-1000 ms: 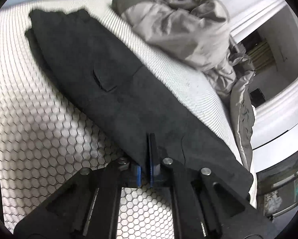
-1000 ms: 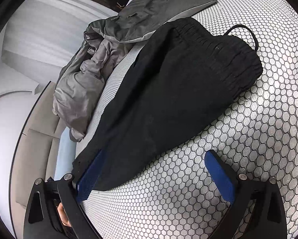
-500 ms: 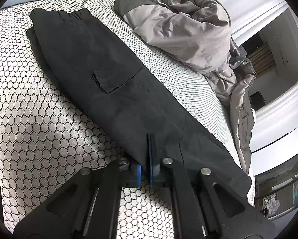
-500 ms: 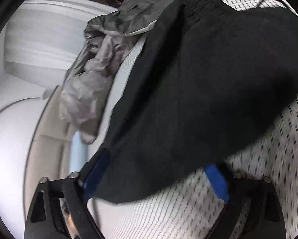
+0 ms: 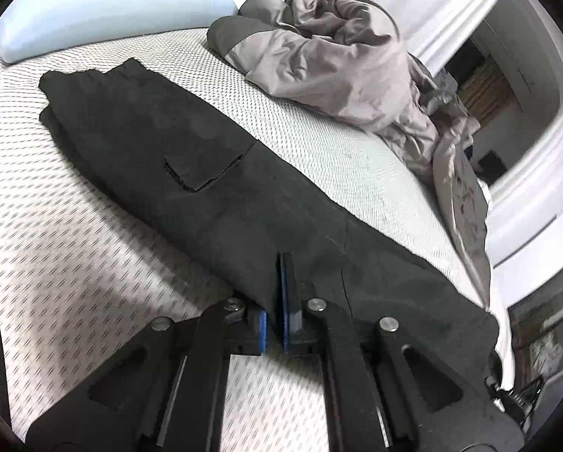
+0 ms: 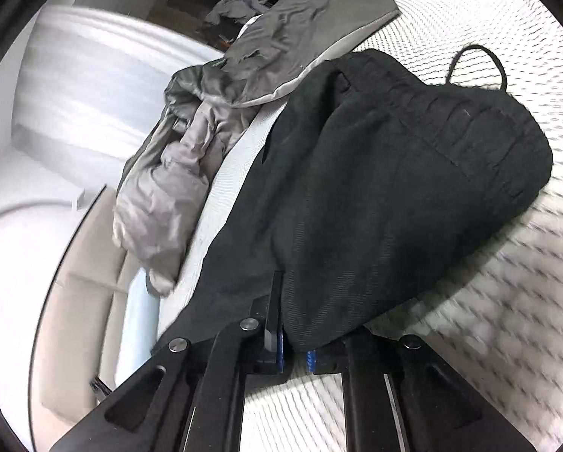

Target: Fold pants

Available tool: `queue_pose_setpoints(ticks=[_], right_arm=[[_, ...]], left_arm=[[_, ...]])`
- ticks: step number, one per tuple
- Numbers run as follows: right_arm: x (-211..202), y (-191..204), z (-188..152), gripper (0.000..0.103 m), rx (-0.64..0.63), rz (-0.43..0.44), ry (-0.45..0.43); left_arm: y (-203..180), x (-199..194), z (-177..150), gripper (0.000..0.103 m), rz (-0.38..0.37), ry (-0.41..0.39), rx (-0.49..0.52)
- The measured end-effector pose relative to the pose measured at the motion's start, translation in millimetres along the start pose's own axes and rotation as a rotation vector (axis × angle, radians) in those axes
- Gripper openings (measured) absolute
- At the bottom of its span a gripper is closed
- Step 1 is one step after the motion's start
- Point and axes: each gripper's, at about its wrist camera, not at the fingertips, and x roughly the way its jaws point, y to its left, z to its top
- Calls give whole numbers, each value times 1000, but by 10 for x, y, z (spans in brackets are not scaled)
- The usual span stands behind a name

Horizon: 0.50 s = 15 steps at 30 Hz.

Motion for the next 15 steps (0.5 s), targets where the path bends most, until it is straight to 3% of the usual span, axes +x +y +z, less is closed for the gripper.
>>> queue_pose_setpoints(ticks=[8, 10, 11, 14, 15], right_arm=[[-729, -117, -594, 8, -97, -35, 70], [-820, -142, -685, 14, -123, -76, 98], [-844, -163, -713, 23, -128, -100, 117], [-943, -205, -714, 62, -123, -160, 122], [-1004, -210, -725, 69, -131, -162, 113]], left_arm=[[348, -611, -701, 7, 27, 59, 43], [354, -749, -795, 19, 61, 51, 74], [352, -818, -827, 23, 80, 42, 94], [294, -1073, -910, 51, 108, 1, 162], [257, -1184, -946, 62, 108, -19, 196]])
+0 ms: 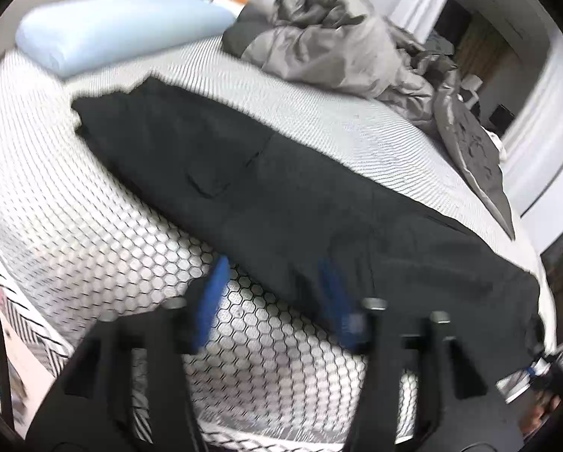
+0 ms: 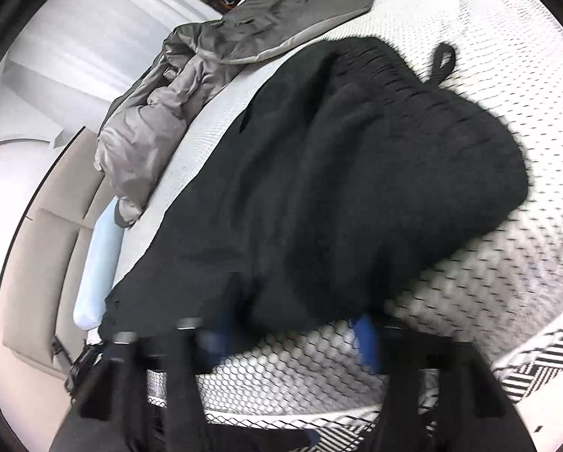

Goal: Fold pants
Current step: 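Release the trousers and move both tools over the folded trousers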

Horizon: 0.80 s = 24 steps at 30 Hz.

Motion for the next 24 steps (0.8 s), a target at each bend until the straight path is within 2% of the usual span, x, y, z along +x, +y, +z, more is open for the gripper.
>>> queue_pose_setpoints(ticks=[2, 3, 4, 5, 8, 11, 15, 18, 22, 24], right_arm=[[-118, -15, -43, 74, -28, -28, -21], [-168, 0, -61, 81, -48, -54, -31], [-220, 0, -86, 85, -66, -74, -38], [-286, -2, -122, 90, -86, -90, -45], [-522, 82, -249, 92, -176, -106, -80], [-594, 274, -247, 101, -264, -99, -111], [-536, 552, -169, 101, -369, -85, -109], [-369, 797, -83, 101, -439, -79, -105], [84, 1201, 63, 101, -552, -92, -47], [333, 1400, 99, 101, -612, -96, -1]], left_arm=[[-75, -194, -33, 77, 3, -38, 59], [-119, -294, -45, 94, 2, -61, 87], [-162, -383, -60, 102, -4, -83, 112], [-214, -476, -76, 102, -21, -107, 139], [-403, -657, -75, 102, -102, -136, 204], [-556, -675, -39, 102, -154, -125, 231], [-854, -539, 53, 102, -224, -96, 261], [-1098, -370, 105, 102, -267, -83, 287], [-1394, -28, 161, 102, -296, -86, 297], [-1478, 147, 174, 102, -280, -130, 305]])
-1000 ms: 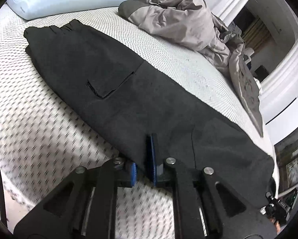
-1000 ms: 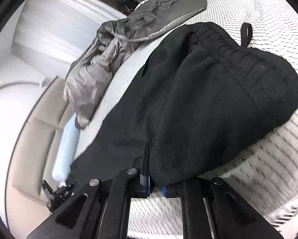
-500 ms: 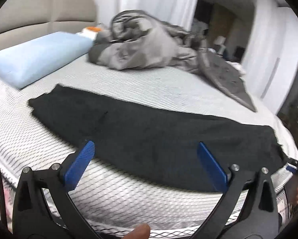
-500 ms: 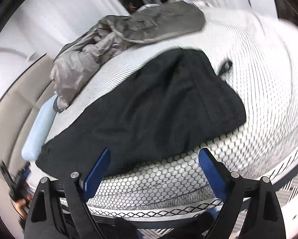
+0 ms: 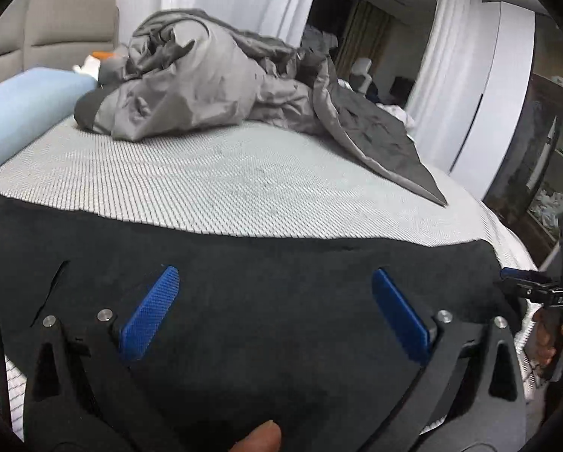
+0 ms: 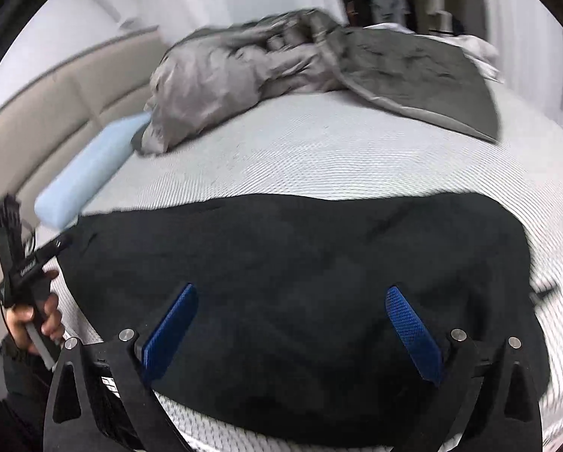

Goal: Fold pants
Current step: 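Release the trousers and move both tools over the folded trousers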

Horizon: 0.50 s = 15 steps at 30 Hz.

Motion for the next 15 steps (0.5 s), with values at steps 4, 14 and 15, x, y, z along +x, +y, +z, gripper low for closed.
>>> queue_pose_setpoints(ticks=[4, 14, 15], right_arm=[[387, 256, 315, 101, -101, 5, 38], [1268, 555, 806, 101, -313, -34, 201], [1341, 554, 823, 101, -315, -38, 212]], left_arm=[[-9, 31, -36, 102, 22, -47, 18], [407, 370, -42, 102, -30, 52, -134], [427, 392, -50, 102, -30, 61, -138]])
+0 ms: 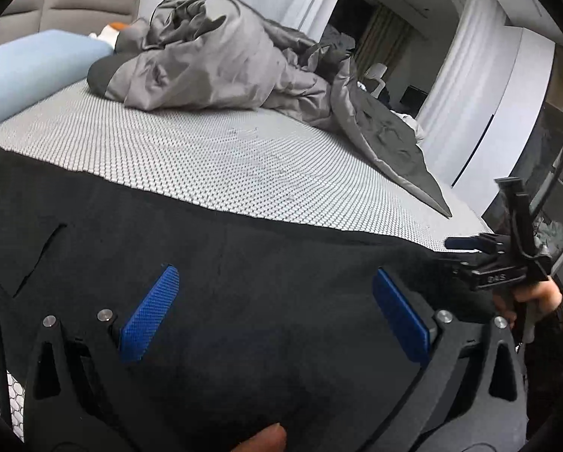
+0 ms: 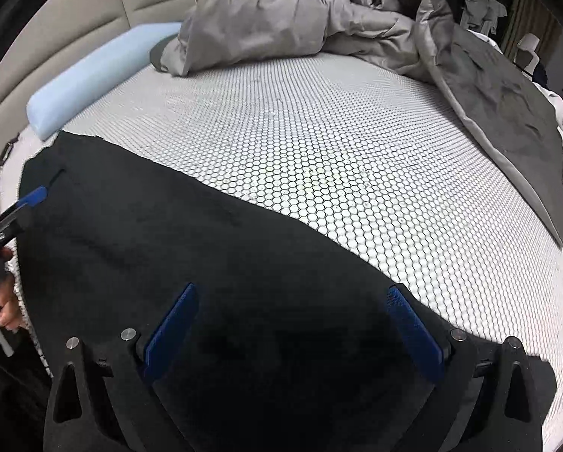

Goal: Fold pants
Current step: 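Release the trousers and move both tools over the folded trousers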

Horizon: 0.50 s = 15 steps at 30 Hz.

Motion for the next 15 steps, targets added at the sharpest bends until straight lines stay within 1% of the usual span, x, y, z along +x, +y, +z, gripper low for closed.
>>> queue_pose_setpoints(ticks=[2, 4, 6, 7, 8, 9, 10, 11, 12, 15], right_arm=[[105, -3, 36, 101, 1, 2, 21], [271, 9, 82, 94, -6, 5, 60], [404, 57, 66, 60, -32, -3, 113], [446, 96, 49, 54, -49, -23, 134], [455, 144, 29, 44, -74, -42, 138], [442, 195, 23, 27, -102, -51, 130], [407, 234, 8, 20, -122, -68, 118], [343, 263, 4, 13, -138, -76, 89], [281, 272, 6, 8, -143, -79, 61], [132, 262, 57, 6, -123, -108, -20]], left_arm=[[15, 30, -14, 102, 9, 12, 3], [-3, 49, -27, 102, 14, 21, 13], [-20, 46, -49, 102, 23, 25, 27], [-23, 52, -53, 102, 29, 27, 35], [-29, 56, -47, 102, 34, 28, 40], [-23, 50, -49, 102, 39, 29, 40], [2, 52, -47, 102, 41, 30, 33], [10, 38, -44, 102, 39, 29, 23], [27, 31, -41, 102, 42, 28, 13], [111, 23, -30, 102, 48, 25, -23]])
